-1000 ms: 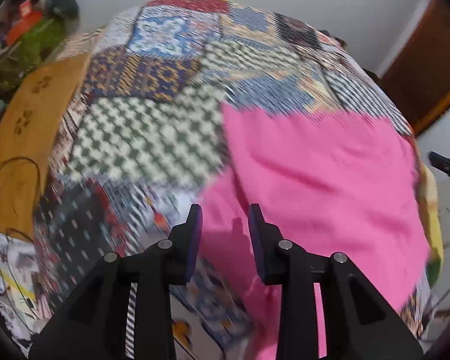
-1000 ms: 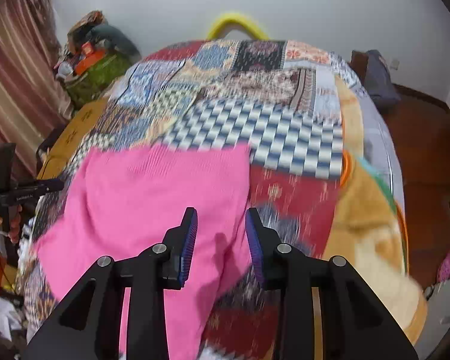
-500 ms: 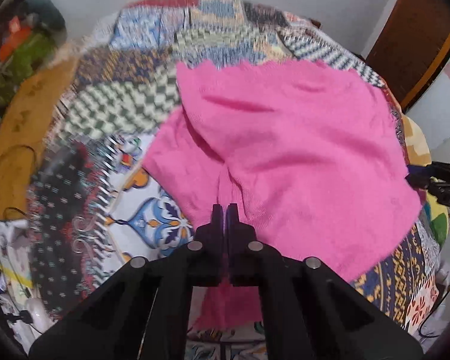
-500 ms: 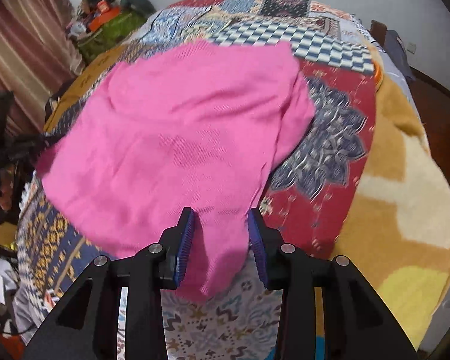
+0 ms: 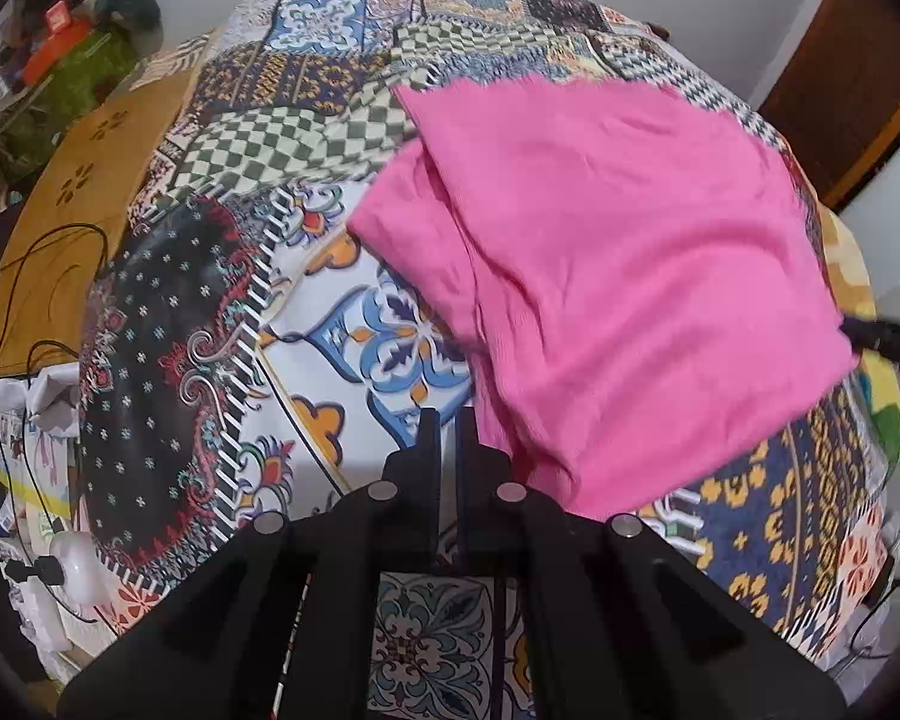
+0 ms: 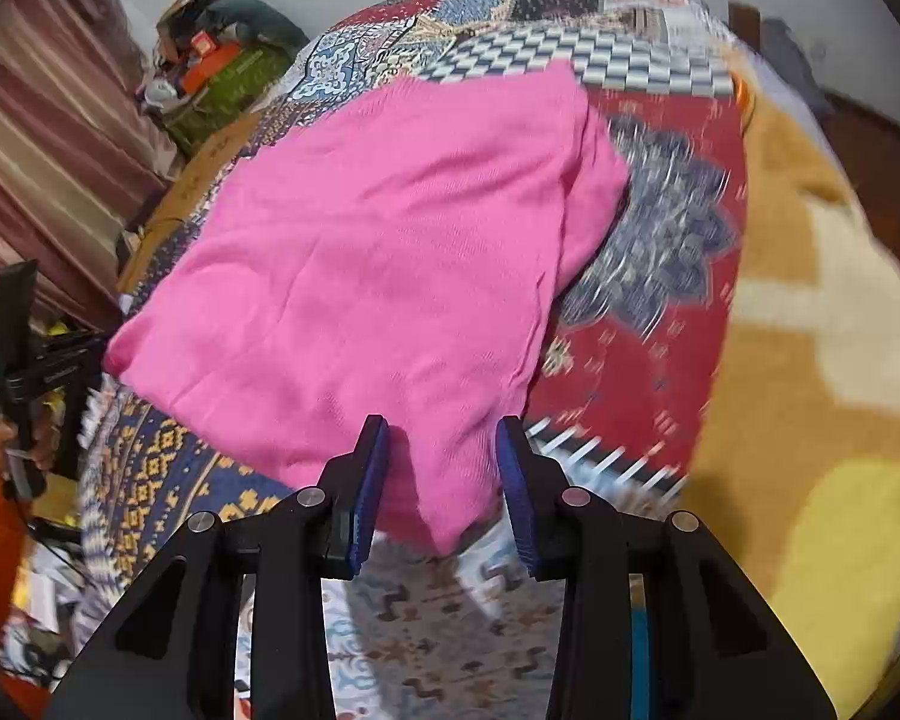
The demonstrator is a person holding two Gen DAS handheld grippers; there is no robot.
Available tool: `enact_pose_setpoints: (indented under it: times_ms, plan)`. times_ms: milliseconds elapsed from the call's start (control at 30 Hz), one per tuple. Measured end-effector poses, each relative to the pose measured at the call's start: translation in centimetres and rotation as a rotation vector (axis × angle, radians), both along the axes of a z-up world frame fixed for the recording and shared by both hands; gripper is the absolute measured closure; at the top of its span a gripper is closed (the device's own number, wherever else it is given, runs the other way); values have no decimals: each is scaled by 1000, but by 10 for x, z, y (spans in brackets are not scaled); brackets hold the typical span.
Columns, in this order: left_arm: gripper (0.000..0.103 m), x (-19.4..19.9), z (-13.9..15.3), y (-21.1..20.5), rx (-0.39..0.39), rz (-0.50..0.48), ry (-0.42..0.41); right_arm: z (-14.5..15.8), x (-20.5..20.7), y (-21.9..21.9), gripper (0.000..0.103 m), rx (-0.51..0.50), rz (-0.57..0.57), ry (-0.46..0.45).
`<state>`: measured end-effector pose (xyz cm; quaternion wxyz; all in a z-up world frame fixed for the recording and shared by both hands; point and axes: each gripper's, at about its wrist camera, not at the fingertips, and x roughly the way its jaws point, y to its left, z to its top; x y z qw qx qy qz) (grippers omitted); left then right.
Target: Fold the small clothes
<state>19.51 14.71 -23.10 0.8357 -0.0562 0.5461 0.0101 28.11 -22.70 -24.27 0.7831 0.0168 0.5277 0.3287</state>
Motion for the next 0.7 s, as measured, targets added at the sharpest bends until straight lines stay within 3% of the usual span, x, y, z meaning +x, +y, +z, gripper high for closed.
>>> enact_pose_setpoints:
  times_ms: [100, 133, 167, 267, 467, 600, 700]
  plan:
    - [90, 7, 17, 4, 21, 13, -52, -5, -5, 3, 69, 3, -4, -45]
    - [80, 12, 23, 5, 38, 18, -71, -5, -4, 3, 72, 11, -10, -45]
    - [66, 19, 29, 6, 57, 22, -88, -6, -3, 4, 82, 18, -9, -44]
    - [45, 39, 40, 6, 87, 20, -124, -8, -2, 8, 94, 14, 17, -56]
    - [42, 96, 42, 4, 75, -10, -111, -5, 10, 6, 96, -71, 63, -107]
    - [35, 132, 27, 8, 97, -20, -105, -7, 29, -5, 97, -154, 46, -140]
    - [35, 149, 6, 14, 11, -7, -50, -6, 50, -15, 97, -206, 9, -165]
